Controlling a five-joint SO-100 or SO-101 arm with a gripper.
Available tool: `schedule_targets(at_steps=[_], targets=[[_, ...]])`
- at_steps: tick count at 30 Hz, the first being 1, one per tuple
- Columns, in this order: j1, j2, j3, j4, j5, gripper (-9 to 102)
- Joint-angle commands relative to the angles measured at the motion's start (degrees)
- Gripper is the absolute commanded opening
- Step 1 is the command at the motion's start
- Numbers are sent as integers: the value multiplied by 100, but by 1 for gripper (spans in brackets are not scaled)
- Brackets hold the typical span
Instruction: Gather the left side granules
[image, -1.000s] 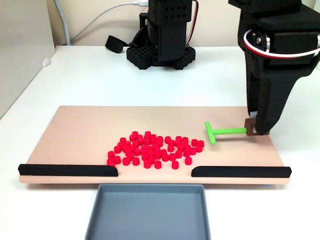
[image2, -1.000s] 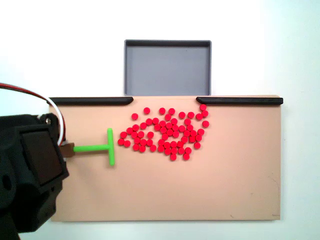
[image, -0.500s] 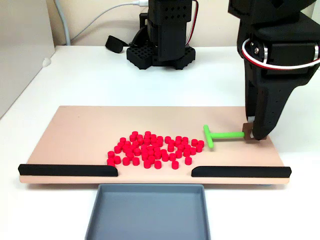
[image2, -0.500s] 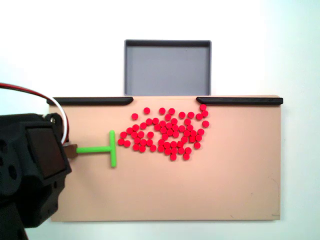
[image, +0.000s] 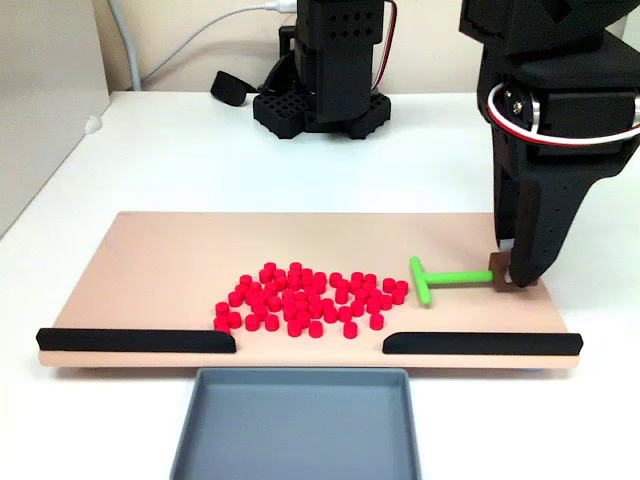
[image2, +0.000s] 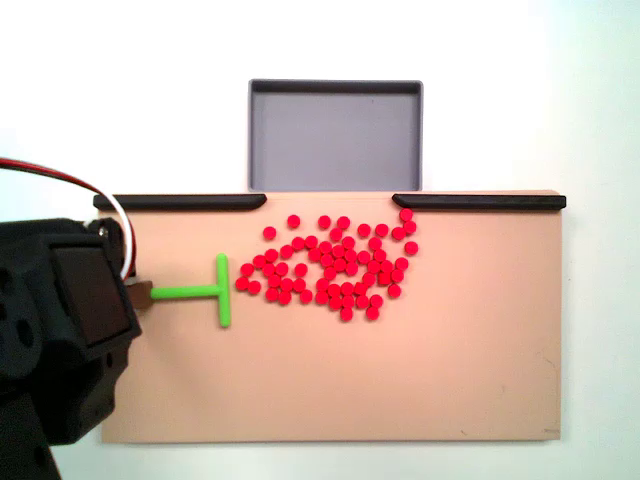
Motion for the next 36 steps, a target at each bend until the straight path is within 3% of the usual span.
schedule_targets(at_steps=[1, 36], targets=[[-9, 18, -281, 44, 0, 0], [62, -202, -290, 35, -105, 0]])
